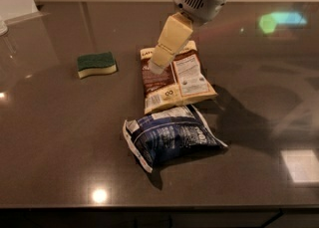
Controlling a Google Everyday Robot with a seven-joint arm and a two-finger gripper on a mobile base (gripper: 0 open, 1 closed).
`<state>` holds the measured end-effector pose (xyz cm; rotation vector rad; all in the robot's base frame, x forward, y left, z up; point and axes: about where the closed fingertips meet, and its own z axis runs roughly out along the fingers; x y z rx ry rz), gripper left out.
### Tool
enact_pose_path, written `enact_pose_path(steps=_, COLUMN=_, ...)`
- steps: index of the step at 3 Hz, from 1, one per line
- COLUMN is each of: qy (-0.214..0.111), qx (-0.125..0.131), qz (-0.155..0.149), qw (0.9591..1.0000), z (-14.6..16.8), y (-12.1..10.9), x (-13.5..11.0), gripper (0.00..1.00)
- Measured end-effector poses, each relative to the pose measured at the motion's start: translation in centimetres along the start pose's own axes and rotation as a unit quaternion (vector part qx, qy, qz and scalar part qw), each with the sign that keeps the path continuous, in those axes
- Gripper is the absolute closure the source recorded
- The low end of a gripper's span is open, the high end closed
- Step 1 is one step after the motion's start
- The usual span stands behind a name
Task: Move brown chip bag near blue chip bag
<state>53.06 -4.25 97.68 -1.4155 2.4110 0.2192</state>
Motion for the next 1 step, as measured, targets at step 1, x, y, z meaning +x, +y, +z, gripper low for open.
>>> enact_pose_path(steps=1, qy=0.000, qx=0.000, qz=0.000, qw=1.0000, z=0.00, y=0.00, x=0.00, gripper=0.00)
